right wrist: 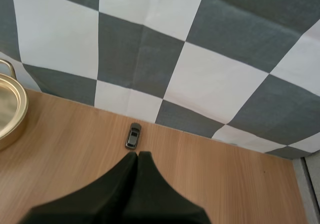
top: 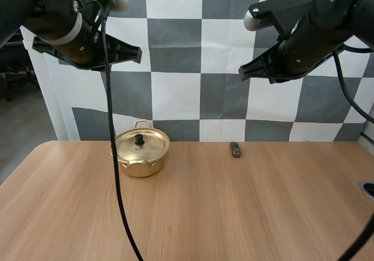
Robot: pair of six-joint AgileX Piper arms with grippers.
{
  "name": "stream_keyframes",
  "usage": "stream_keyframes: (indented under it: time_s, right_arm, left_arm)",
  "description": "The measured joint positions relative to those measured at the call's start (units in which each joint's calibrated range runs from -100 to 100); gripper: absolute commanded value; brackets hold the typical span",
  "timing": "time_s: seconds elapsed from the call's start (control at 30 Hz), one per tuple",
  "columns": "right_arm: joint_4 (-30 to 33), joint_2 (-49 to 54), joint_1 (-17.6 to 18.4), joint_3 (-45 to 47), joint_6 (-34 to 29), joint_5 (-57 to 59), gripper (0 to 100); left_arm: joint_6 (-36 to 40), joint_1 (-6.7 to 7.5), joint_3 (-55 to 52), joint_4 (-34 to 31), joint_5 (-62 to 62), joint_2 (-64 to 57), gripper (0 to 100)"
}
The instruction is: Open the pot, put the car inside, and close it
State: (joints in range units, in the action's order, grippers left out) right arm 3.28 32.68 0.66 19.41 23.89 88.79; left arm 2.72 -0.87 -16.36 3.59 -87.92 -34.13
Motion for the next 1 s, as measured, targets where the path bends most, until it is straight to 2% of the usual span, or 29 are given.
stream_keyframes:
  time_s: [0.2, 0.37, 0.5, 0.7, 0.83, 1.0]
  right_arm:
    - [0.0, -11.7, 0.0, -12.2, 0.0, 11.0, 0]
    - [0.0, -18.1, 0.0, -19.4, 0.0, 7.1, 0]
    - [0.0, -21.0, 0.0, -19.0, 0.0, 3.8, 0]
    - [0.0, -23.9, 0.0, -18.8, -0.3, 4.9, 0]
    - [-0.8, -25.5, 0.0, -18.5, -0.4, 6.3, 0]
    - [-1.0, -25.5, 0.0, -18.5, -0.4, 6.8, 0]
  left_arm:
    - [0.0, 0.00, 12.2, 0.0, -11.7, 11.4, 0]
    - [0.0, 0.00, 22.3, 0.0, -12.0, 21.1, 0]
    - [0.0, 0.00, 28.5, 0.0, -12.0, 28.8, 0]
    - [0.0, 0.00, 28.5, 0.3, -12.0, 34.6, 0]
    - [0.6, 0.00, 19.8, 5.1, -12.0, 36.3, 0]
    - [0.6, 0.00, 15.6, 6.0, -12.0, 36.2, 0]
